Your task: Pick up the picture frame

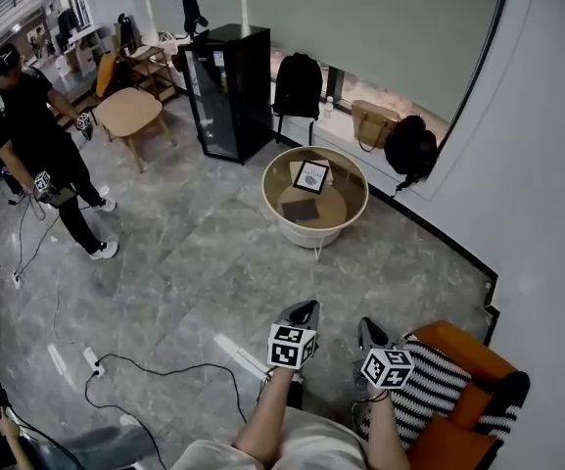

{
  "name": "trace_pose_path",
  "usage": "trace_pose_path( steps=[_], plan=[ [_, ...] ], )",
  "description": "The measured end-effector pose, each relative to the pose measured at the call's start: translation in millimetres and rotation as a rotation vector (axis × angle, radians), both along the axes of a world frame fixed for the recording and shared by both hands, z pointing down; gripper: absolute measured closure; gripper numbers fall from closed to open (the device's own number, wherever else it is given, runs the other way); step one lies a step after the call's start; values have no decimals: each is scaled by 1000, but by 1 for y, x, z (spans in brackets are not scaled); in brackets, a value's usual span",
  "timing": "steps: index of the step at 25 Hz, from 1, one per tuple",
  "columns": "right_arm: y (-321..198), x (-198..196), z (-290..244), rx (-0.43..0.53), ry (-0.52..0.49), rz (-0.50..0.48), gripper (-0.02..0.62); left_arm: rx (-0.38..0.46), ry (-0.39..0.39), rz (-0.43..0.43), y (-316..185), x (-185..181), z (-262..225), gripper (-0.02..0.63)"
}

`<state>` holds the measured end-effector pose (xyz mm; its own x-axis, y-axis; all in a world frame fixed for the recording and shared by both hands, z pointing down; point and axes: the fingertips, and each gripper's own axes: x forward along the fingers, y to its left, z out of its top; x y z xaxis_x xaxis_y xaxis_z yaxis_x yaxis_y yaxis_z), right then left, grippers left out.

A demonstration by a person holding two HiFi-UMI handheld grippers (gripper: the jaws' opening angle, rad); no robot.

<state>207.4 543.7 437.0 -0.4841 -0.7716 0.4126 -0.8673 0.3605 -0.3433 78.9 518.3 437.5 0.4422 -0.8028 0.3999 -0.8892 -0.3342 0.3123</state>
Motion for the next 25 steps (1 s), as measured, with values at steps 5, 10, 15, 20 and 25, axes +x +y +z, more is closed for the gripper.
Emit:
trace_pose_path(
  steps=[5, 10, 15, 20, 25],
  plan=[
    [-32, -12, 6, -13, 85, -34, 561, -38, 62, -12, -46, -8, 18, 586],
    [-78, -18, 6, -33, 69, 1, 561, -33, 46, 12, -87, -17, 18, 586],
    [-124, -45, 6, -36, 41, -15, 561, -13, 28, -14, -127, -50, 15, 586],
    [-150, -71, 3, -43, -11, -8, 561, -23, 36, -69, -152, -90, 13, 586],
    [-165, -70, 17, -58, -6, -11, 561, -40, 41, -88, -164, -96, 26, 586]
  ],
)
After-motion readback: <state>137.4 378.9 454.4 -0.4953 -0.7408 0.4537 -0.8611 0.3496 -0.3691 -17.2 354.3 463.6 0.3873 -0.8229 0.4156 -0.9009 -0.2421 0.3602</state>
